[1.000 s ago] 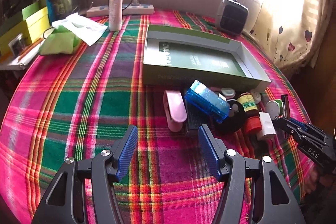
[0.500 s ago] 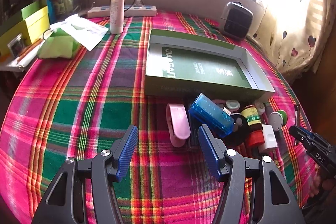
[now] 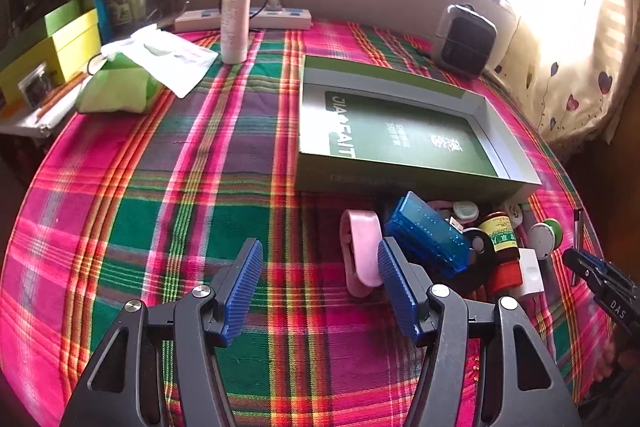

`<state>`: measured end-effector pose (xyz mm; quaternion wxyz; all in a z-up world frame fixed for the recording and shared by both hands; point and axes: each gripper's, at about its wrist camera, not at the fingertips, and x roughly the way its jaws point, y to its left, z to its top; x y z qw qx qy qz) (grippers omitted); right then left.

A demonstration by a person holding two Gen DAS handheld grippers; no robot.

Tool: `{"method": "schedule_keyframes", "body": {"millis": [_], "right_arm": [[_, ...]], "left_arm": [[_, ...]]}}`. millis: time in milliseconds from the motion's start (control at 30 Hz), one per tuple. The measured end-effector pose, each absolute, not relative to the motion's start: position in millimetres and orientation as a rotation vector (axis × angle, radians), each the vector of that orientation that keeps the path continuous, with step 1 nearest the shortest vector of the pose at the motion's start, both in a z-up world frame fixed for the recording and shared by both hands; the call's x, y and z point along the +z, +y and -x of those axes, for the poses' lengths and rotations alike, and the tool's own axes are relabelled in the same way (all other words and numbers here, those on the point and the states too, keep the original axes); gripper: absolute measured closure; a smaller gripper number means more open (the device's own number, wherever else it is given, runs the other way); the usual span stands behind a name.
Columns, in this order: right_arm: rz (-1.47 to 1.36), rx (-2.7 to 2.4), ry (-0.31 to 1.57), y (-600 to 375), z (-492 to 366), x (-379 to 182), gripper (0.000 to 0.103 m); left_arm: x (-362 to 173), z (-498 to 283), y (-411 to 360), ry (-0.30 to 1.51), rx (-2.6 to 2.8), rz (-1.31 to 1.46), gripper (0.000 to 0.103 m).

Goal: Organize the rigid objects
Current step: 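Close the left gripper on the pink plastic clip while the right gripper holds the lighter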

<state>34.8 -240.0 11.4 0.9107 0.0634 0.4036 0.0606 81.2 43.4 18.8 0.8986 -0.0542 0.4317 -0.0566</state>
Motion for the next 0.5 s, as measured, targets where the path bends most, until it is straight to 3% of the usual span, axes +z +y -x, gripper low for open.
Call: {"method": "schedule_keyframes", "body": {"millis": [500], "right_arm": [[-0.135,0.125,0.840,-239.3,-38.1,8.8,0.079]], "left_arm": [[19.0,-88.5,33.1,0.894,-0.146,0.086,0.044]]}}
